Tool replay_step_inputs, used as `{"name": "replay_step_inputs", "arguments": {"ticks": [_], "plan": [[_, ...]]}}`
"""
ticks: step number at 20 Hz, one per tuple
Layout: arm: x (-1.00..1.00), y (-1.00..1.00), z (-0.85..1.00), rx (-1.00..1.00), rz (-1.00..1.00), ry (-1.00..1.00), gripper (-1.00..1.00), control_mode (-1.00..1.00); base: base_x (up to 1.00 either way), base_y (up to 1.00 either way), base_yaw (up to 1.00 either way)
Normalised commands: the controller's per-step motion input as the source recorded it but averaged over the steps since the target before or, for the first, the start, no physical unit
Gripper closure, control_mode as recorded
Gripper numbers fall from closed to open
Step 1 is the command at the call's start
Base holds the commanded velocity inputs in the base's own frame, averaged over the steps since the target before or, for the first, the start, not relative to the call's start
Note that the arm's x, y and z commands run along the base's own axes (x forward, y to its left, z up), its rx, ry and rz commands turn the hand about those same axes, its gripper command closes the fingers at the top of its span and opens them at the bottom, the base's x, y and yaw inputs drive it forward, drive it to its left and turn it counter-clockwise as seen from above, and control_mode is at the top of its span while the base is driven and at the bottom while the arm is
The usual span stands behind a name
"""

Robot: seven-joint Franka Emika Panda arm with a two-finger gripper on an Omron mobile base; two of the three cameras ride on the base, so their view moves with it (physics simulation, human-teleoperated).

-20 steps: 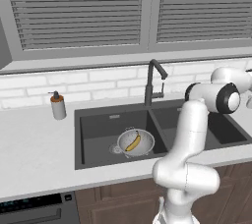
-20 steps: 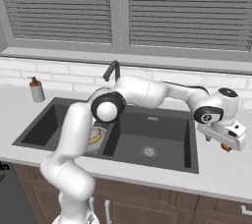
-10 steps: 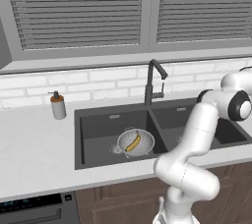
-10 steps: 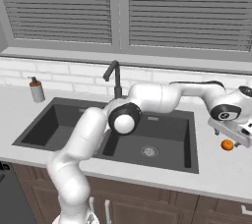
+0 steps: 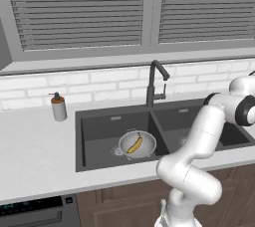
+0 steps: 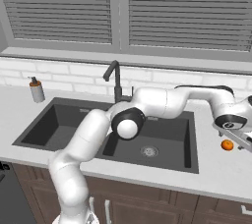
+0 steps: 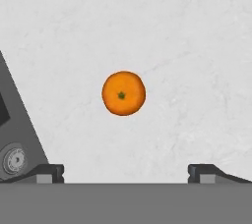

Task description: Put the colander in the sink, put the tangerine, banana in the colander, and turn on the sink faucet and pour water over the colander.

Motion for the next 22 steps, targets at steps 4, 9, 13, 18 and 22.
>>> {"name": "replay_step_inputs", "arguments": {"ticks": [4, 9, 13, 18, 22], "plan": [[0.26, 0.16, -0.07, -0.13, -0.05, 0.0, -1.0, -1.0, 0.0, 0.0, 0.0], [0.29, 0.09, -0.1, -0.03, -0.02, 0.0, -1.0, -1.0, 0.0, 0.0, 0.0], [0.1, 0.0, -0.16, 0.0, -0.02, 0.1, -1.0, -1.0, 0.0, 0.0, 0.0], [0.1, 0.0, -0.14, 0.0, -0.02, 0.14, -1.0, -1.0, 0.0, 0.0, 0.0], [0.22, -0.02, -0.06, 0.0, -0.02, 0.14, -1.0, -1.0, 0.0, 0.0, 0.0]]}}
